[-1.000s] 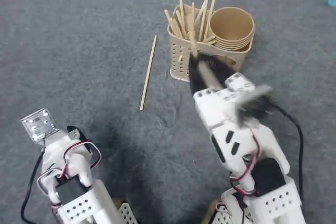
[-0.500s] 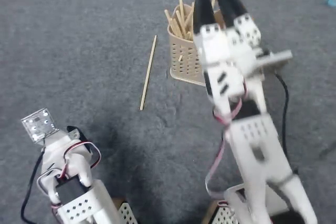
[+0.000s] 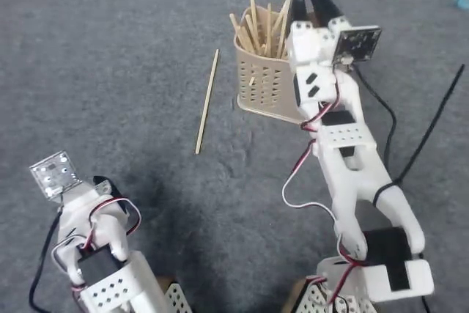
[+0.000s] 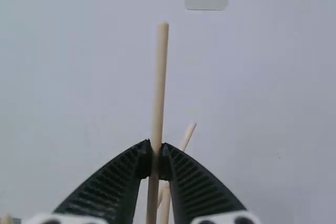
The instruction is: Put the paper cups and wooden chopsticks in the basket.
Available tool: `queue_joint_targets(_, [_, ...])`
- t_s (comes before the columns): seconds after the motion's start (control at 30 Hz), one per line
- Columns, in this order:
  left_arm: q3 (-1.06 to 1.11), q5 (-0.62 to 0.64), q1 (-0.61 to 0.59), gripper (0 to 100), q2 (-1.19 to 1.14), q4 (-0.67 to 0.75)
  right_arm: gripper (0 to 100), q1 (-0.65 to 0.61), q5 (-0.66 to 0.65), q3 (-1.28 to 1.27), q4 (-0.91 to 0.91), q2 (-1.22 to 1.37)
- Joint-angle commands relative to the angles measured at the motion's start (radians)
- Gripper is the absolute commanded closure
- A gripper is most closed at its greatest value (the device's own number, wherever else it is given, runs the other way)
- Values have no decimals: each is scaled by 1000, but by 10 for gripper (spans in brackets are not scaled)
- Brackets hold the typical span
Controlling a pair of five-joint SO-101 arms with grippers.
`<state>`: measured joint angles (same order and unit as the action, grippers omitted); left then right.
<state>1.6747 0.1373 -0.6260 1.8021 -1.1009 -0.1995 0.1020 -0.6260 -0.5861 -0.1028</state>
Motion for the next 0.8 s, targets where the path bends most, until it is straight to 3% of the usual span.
queue_joint_targets(0.0, [-5,-12,2,930,18,0,956,-10,12,-31,-15,-45])
queue_joint_targets(0.17, [-5,-12,2,930,18,0,794,-13,11,-46,48,-130])
queue_joint_targets(0.3, [-5,-12,2,930,18,0,790,-13,20,-46,205,-320])
queue_joint_targets(0.43, [-5,-12,2,930,18,0,793,-5,109,-44,427,-582])
queue_joint_targets(0.6, [-5,-12,2,930,18,0,815,-4,157,-48,964,-952])
queue_joint_targets(0.77, [-5,-12,2,930,18,0,998,-10,167,-54,1419,-1176])
